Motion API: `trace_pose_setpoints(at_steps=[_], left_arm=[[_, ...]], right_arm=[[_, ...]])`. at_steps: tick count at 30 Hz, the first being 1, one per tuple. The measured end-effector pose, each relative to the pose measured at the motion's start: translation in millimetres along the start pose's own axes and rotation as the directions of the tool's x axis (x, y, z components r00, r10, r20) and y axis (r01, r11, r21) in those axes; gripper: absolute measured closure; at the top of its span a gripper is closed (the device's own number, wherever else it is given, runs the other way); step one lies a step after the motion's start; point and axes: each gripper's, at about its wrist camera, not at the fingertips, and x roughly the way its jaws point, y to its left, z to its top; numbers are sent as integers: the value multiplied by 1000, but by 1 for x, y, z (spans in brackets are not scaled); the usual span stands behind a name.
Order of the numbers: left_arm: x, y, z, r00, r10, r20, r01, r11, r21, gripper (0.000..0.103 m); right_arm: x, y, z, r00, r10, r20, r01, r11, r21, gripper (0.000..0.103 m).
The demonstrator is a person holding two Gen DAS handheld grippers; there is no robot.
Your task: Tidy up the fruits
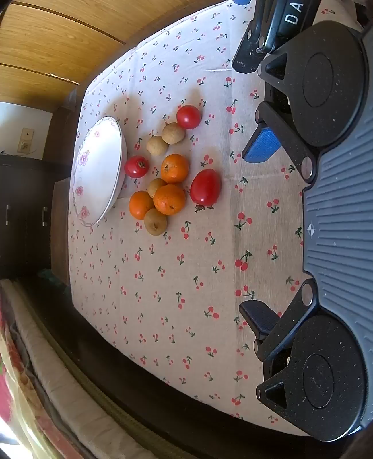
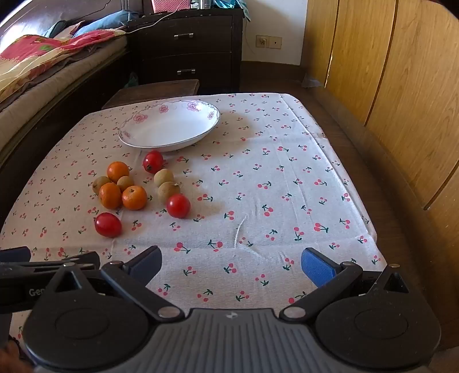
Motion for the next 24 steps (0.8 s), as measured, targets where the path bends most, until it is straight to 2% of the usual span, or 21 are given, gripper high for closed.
trace_pose_setpoints(at_steps=[24], left_arm=[[2, 1, -1, 1000, 3, -8, -3, 1000, -1, 0]], right_arm=[[3, 1, -1, 1000, 0, -7, 0, 1000, 2, 0]])
